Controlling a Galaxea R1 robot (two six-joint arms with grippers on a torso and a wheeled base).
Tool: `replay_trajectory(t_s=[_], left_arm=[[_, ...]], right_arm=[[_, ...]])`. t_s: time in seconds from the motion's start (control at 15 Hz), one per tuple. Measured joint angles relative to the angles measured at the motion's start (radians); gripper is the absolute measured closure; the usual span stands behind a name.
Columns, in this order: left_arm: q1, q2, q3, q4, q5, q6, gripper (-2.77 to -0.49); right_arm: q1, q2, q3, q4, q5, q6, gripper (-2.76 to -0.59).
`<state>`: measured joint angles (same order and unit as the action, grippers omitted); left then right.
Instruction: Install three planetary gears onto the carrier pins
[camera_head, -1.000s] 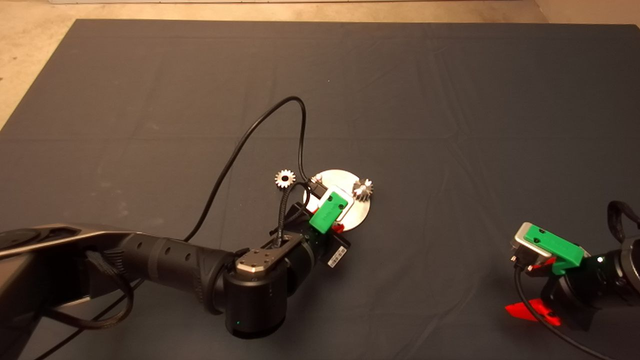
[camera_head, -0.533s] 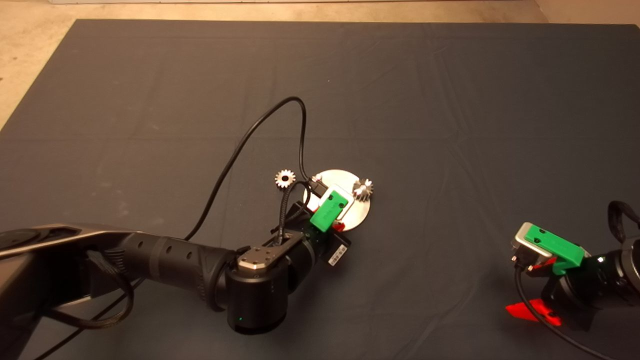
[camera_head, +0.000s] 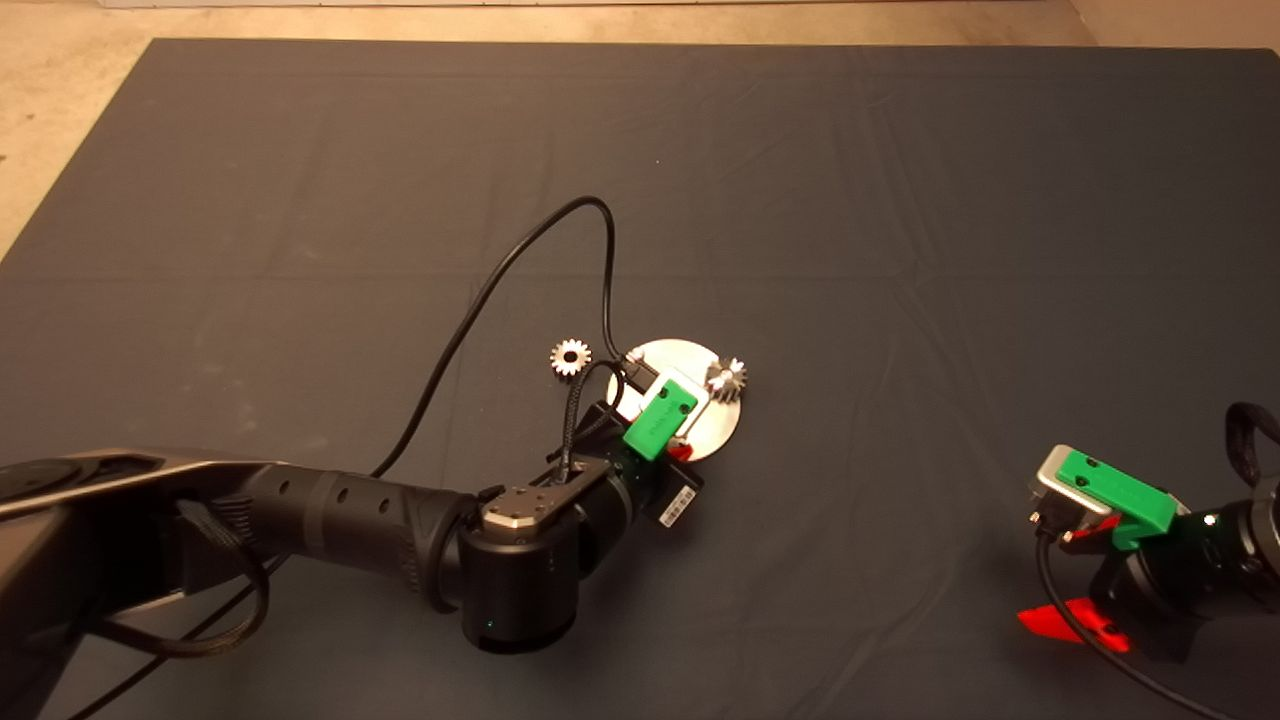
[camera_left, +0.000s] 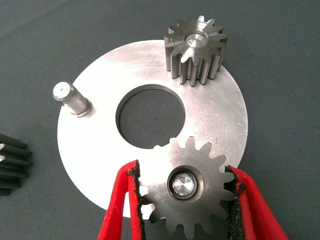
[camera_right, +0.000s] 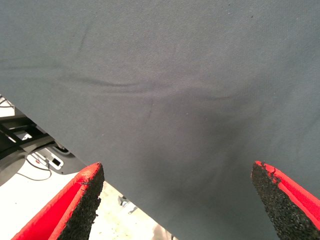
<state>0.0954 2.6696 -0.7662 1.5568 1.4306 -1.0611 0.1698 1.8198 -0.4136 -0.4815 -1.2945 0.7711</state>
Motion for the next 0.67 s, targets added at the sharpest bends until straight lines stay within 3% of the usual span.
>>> replay_trajectory(t_s=[0.67], left_arm=[[0.001, -0.001, -0.004, 0.000, -0.006, -0.003, -0.68]], right_arm=[[0.000, 0.000, 0.000, 0.000, 0.000, -0.004, -2.18]])
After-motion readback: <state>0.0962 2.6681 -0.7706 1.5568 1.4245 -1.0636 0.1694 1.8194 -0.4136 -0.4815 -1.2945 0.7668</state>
